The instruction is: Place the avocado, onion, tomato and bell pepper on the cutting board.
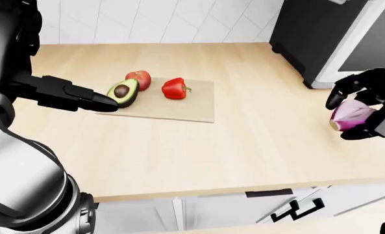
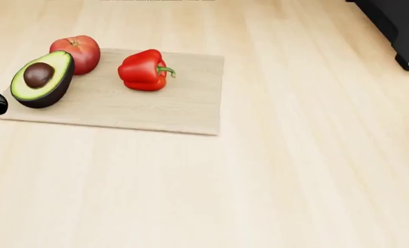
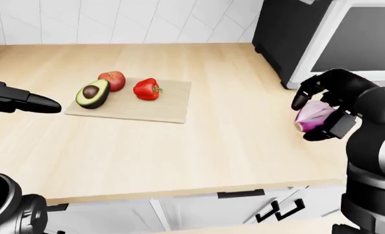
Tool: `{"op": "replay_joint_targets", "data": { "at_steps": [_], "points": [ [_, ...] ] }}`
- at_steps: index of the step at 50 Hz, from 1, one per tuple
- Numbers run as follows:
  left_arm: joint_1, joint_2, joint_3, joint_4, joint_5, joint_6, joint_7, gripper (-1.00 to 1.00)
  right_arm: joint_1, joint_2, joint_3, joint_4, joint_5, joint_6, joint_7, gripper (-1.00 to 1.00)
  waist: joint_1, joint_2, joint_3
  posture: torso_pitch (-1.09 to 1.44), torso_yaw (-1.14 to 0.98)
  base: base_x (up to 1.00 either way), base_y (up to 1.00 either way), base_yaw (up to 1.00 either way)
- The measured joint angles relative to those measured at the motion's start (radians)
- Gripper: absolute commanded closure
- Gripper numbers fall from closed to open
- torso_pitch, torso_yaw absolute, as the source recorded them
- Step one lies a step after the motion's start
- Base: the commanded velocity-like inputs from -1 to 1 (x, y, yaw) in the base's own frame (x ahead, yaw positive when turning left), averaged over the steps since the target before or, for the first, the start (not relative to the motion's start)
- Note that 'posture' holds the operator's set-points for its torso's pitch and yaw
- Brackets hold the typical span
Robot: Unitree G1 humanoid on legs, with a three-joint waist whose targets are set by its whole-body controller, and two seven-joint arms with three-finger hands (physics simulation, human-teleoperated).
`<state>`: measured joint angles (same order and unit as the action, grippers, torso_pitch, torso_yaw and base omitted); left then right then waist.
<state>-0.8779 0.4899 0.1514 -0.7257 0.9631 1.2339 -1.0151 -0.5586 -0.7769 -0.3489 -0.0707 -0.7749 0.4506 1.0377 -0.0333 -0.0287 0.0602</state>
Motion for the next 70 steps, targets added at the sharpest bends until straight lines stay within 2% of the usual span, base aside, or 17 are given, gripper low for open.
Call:
{"op": "replay_joint_targets", "data": {
  "at_steps": [6,11,16,21,29,41,51,56,63,70],
  "points": [
    [-0.004,-0.009,-0.003,0.009,-0.016,-0.007,0.018,-1.00,-0.182,0.033,0.100,0.008,-0.044,0.015,0.053,0.83,-0.002,0.001,-0.002,0.00,-0.06,0.00,0.00,0.00],
    [0.002,-0.017,-0.006,0.015,-0.030,-0.015,0.041,-1.00,-0.351,0.125,0.185,0.095,-0.093,0.003,0.064,0.84,-0.005,0.008,0.000,0.00,-0.06,0.00,0.00,0.00],
    [0.013,0.000,0.003,-0.001,-0.039,-0.007,0.037,-1.00,-0.457,0.222,0.235,0.215,-0.121,-0.034,0.031,0.85,-0.005,0.017,0.005,0.00,-0.06,0.00,0.00,0.00],
    [0.018,0.003,0.004,-0.009,-0.037,0.003,0.041,-1.00,-0.549,0.296,0.262,0.360,-0.131,-0.067,-0.030,0.86,-0.005,0.027,0.008,0.00,-0.06,0.00,0.00,0.00],
    [0.020,-0.001,-0.010,-0.008,-0.040,0.006,0.044,-1.00,-0.724,0.415,0.310,0.687,-0.104,-0.157,-0.209,0.86,-0.011,0.039,0.006,0.00,-0.06,0.00,0.00,0.00],
    [0.018,0.001,-0.008,-0.011,-0.031,0.013,0.036,-1.00,-0.862,0.550,0.351,0.989,-0.053,-0.231,-0.380,0.87,-0.016,0.047,0.009,0.00,-0.06,0.00,0.00,0.00],
    [0.020,-0.007,-0.010,-0.008,-0.031,0.002,0.040,-1.00,-0.880,0.660,0.316,1.090,0.119,-0.174,-0.512,0.87,-0.017,0.050,0.006,0.00,-0.06,0.00,0.00,0.00],
    [0.033,0.003,0.000,-0.023,-0.027,0.007,0.033,-1.00,-0.849,0.679,0.337,1.107,0.195,-0.159,-0.561,0.86,-0.016,0.050,0.006,0.00,-0.06,0.00,0.00,0.00],
    [0.047,-0.001,0.005,-0.029,-0.025,0.008,0.035,-1.00,-0.805,0.688,0.366,1.092,0.220,-0.145,-0.585,0.85,-0.013,0.050,0.006,0.00,-0.06,0.00,0.00,0.00],
    [0.053,0.005,0.004,-0.035,-0.030,0.011,0.031,-1.00,-0.785,0.713,0.372,1.058,0.235,-0.125,-0.604,0.82,-0.013,0.051,0.005,0.00,-0.06,0.00,0.00,0.00]
  ]
}}
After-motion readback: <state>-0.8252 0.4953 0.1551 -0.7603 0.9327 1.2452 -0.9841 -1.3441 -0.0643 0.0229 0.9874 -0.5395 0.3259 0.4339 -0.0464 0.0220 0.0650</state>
